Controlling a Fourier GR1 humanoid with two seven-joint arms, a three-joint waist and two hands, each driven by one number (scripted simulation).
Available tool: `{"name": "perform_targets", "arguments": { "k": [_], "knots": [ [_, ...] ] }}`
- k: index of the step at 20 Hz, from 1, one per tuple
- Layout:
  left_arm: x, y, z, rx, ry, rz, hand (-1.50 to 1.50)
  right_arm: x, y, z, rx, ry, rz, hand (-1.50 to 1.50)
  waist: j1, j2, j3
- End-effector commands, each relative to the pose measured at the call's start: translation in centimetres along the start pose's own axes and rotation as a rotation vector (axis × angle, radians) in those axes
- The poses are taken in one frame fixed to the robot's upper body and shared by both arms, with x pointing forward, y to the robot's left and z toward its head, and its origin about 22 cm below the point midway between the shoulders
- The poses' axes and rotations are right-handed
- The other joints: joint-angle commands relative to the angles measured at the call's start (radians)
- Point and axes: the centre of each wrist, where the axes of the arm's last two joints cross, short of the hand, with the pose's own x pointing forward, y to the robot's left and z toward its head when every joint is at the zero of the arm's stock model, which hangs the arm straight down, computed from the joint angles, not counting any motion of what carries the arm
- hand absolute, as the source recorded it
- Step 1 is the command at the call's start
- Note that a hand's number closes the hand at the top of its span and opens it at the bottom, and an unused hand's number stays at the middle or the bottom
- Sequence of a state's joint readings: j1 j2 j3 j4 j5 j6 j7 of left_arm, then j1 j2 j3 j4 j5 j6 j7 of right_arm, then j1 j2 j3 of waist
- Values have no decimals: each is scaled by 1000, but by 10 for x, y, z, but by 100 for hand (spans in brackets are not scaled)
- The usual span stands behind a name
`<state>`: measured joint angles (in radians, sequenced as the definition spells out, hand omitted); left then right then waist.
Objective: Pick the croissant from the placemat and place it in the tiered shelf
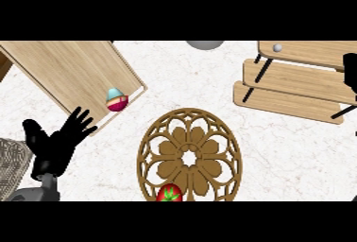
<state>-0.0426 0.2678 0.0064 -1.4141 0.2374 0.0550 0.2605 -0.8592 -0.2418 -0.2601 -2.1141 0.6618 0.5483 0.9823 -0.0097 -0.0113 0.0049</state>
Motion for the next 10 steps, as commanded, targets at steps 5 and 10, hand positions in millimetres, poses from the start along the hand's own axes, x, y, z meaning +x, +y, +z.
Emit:
{"name": "perform_targets", "arguments": {
  "k": [5,10],
  "knots": [
    [-19,-1,-4,10,84,1,0,-24,-56,-64,63,123,43,150,3,12,-5],
    [-20,5,2,3,88,-29,0,-21,-50,-95,127,118,113,150,19,14,-6]
  ]
}}
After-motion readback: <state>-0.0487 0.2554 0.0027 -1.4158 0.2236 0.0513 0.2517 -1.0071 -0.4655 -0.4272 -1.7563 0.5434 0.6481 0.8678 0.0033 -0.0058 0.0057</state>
